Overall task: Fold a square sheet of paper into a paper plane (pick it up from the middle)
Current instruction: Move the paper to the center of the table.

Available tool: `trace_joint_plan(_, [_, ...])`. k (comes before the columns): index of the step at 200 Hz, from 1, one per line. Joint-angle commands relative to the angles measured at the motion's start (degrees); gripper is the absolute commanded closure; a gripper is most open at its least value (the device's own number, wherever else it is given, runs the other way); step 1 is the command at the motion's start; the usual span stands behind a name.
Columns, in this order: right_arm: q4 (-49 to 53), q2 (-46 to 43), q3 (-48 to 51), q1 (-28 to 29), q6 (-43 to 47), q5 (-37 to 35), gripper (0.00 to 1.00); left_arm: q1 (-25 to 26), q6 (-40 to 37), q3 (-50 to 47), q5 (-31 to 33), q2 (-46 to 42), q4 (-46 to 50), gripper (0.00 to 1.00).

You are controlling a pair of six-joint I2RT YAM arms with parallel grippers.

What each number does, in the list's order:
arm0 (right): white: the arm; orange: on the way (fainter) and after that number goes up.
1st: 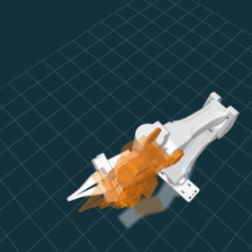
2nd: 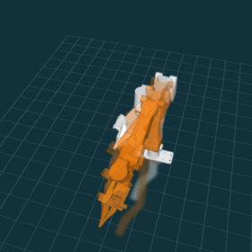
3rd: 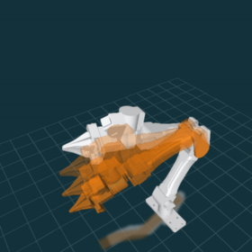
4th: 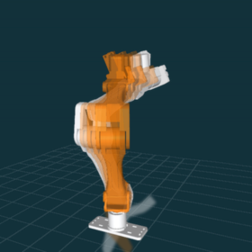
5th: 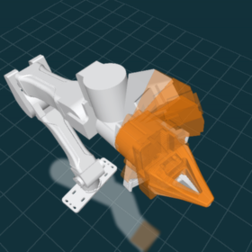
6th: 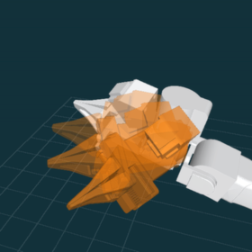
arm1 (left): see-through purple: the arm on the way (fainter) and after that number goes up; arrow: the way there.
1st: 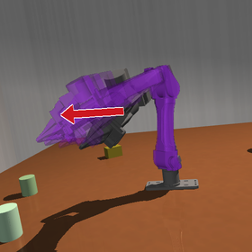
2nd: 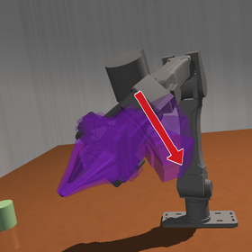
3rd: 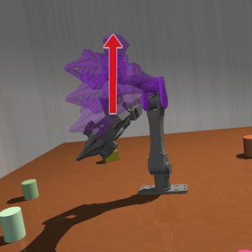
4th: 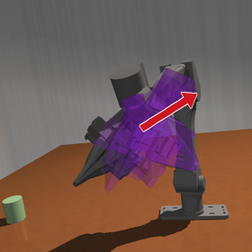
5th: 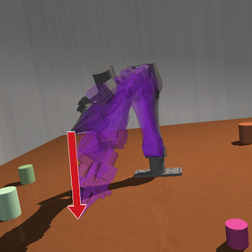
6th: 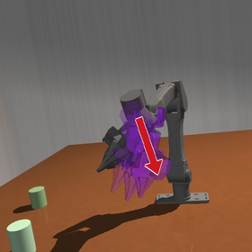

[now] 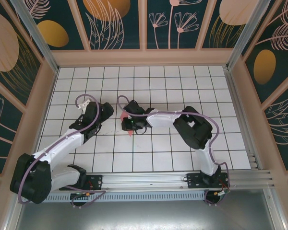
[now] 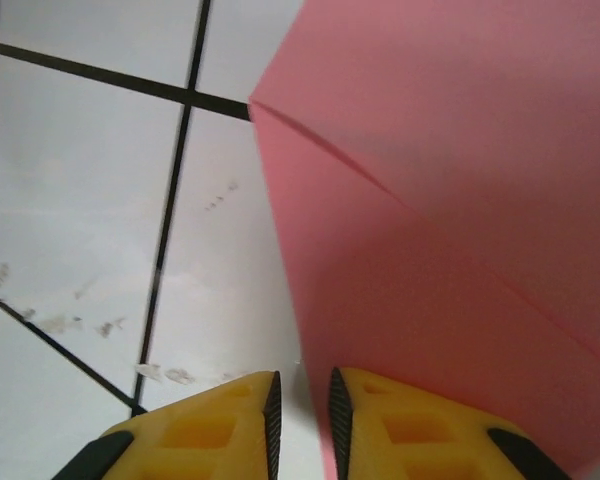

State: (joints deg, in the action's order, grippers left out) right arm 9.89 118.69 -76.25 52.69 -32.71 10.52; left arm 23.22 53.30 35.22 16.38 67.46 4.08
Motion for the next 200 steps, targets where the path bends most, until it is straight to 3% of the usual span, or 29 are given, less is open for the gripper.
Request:
trace_joint_plan(1, [9.92,-1.93,5.51,-1.45,13.3,-2.1,0.77,-0.37,-0.34,-0.52,-2.12,0.38,-2.05,0.02])
trace_joint_plan(32, [11.83,-7.74,13.8,-6.41,25.39,0.36,0.75,-0.37,-1.96,-1.83,-4.32,-1.2,-4.14,0.01])
trace_joint_plan(66, [9.54,-16.52,17.19,-9.17,28.25,3.33,0.66,-0.37,-2.5,-2.82,-8.19,-2.24,-6.19,0.02])
trace_joint_plan(97, [1.16,-23.85,19.18,-9.48,13.84,1.93,0.57,-0.32,-2.46,-2.8,-12.54,-0.8,-8.16,0.01])
trace_joint_plan(128, [-2.83,-22.79,19.22,-8.64,-6.53,-5.35,0.58,-0.33,-1.97,-2.13,-15.43,1.83,-9.93,0.02])
trace_joint_plan(164, [-1.19,-15.91,13.91,-6.94,-11.94,-11.06,0.6,-0.36,-1.88,-1.99,-16.86,3.71,-11.18,0.02])
trace_joint_plan(200, [2.01,-8.67,8.9,-6.21,-11.67,-13.96,0.62,-0.33,-1.89,-2.26,-18.89,4.34,-12.4,0.02])
